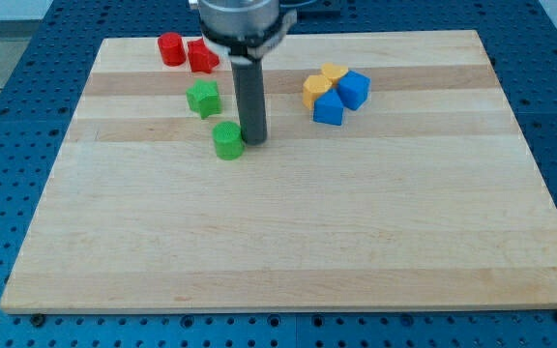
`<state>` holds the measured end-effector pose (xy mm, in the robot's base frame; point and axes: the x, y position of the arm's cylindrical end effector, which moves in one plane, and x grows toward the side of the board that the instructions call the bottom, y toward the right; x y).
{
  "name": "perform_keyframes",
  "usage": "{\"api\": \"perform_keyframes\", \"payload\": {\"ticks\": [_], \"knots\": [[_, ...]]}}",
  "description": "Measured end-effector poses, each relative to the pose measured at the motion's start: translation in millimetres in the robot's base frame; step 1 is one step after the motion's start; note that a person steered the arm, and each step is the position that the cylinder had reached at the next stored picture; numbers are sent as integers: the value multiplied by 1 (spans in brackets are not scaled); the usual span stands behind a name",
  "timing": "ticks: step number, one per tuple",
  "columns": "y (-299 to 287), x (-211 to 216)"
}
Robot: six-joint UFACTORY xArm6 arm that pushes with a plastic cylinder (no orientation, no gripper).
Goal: Push the green star into the green circle
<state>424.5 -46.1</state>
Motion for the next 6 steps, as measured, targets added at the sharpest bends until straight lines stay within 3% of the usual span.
{"api": "perform_keyframes", "payload": {"ticks": [1, 4, 5, 6], "knots": [[-2, -6], [-16, -148], [-75, -131], [-95, -93]]}}
